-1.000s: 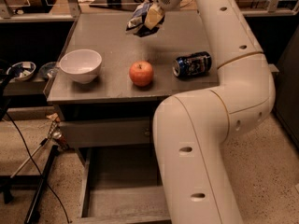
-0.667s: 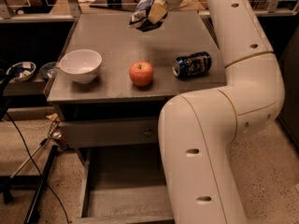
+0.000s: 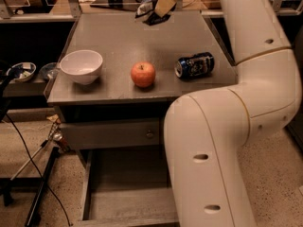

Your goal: Place blue chip bag into middle drawer

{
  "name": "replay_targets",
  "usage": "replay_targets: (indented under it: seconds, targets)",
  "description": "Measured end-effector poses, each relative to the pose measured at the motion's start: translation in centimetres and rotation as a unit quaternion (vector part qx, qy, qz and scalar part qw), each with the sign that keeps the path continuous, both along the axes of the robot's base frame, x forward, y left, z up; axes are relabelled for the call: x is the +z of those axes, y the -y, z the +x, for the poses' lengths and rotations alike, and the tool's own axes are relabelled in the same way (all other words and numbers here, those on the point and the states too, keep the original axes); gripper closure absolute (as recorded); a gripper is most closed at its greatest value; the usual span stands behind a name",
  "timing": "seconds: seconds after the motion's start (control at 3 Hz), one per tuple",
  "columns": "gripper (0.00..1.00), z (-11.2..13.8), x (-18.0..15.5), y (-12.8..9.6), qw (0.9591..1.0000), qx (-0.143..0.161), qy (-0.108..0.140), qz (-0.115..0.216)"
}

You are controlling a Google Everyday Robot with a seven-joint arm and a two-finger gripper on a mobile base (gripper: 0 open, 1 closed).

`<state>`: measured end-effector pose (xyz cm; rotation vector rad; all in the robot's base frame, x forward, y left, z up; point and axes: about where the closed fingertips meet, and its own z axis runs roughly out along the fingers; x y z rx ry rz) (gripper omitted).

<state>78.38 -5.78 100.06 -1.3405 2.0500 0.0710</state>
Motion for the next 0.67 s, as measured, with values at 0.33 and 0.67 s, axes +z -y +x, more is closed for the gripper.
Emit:
replay_targets:
  seconds: [0.33, 0.67]
  targets:
    - [1.0, -1.8, 3.5, 2.4, 0.9997, -0.016, 0.019, -0.001]
    - [1.0, -3.3, 7.2, 4.6, 0.998, -0.043, 0.046, 0.004]
